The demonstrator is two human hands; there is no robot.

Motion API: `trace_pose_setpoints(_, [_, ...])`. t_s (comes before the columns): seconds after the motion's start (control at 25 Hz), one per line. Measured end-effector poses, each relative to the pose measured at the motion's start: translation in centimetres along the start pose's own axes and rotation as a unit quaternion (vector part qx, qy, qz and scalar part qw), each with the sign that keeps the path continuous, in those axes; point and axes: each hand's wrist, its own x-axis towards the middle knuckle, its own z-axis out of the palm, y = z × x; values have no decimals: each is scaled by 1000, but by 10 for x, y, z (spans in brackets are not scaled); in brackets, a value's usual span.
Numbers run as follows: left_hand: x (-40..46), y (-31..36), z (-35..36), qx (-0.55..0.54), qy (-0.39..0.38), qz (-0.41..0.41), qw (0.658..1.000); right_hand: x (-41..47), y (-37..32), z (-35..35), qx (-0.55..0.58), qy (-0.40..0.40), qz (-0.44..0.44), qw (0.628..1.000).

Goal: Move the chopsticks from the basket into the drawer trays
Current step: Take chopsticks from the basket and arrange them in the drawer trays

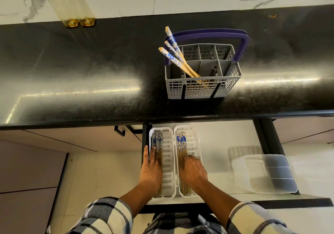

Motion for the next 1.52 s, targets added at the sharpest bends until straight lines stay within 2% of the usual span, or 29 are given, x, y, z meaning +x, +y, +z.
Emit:
trace_pose_setpoints(0.56, [-1, -6, 0, -32, 11, 28, 999, -1, 3, -1, 4, -3, -7, 1000])
trace_pose_setpoints(0.72, [0, -3, -3, -58, 40, 29, 997, -1, 2, -2, 2, 0, -10, 1000])
trace_pose_setpoints(0.92, [6, 10, -8, -82, 89, 73, 990, -1, 0, -2, 1, 4, -4, 1000])
trace_pose_setpoints(1.16, [13, 4, 1, -68, 85, 98, 989, -2, 2, -2, 0, -4, -3, 1000])
trace_pose_setpoints(1.52, [13, 0, 11, -54, 62, 71, 994, -2, 0, -4, 3, -9, -1, 1000])
